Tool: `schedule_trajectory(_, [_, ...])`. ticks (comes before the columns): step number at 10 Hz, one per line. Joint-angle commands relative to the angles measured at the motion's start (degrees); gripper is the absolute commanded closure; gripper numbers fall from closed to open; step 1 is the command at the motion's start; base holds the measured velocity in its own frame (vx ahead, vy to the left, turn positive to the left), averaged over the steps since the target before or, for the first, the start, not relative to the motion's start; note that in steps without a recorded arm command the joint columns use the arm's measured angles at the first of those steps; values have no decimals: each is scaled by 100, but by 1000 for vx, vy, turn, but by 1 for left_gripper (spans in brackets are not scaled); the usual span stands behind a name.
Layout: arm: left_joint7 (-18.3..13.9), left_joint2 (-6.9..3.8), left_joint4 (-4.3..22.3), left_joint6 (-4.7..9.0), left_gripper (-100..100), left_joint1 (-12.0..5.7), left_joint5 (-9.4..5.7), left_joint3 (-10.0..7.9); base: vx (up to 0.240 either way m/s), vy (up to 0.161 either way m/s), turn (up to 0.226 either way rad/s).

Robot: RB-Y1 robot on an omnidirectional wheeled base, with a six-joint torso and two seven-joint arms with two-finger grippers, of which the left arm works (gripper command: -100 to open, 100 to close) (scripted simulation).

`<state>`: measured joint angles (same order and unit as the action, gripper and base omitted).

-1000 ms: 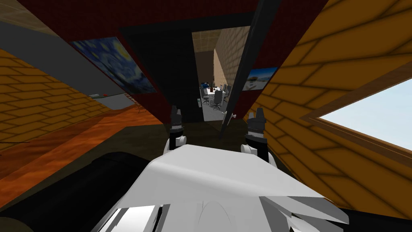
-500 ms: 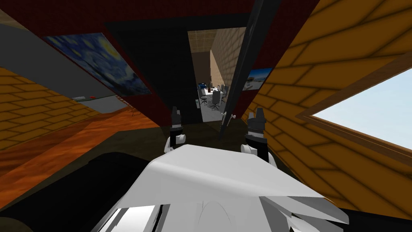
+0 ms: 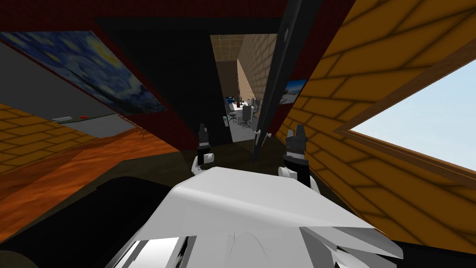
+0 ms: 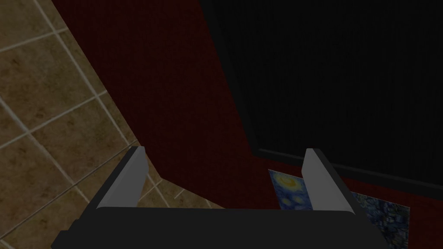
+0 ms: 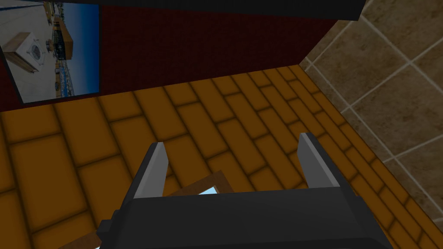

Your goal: Pull the door open

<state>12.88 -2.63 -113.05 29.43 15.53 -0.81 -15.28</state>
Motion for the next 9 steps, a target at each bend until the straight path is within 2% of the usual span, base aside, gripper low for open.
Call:
schedule_trajectory(1, [71, -31, 286, 5, -100, -184, -46, -203, 78, 84, -159])
schedule_trajectory(2, [71, -31, 350, 5, -100, -184, -46, -203, 56, 54, -41])
schedule_trajectory(6, [261, -84, 1159, 5, -100, -753, -152, -725, 69, 67, -167])
schedule_trajectory(7, [261, -84, 1239, 5, -100, -753, -152, -725, 51, 69, -52])
schedule_trajectory(9, [359, -100, 1598, 5, -100, -1047, -207, -995, 54, 64, -152])
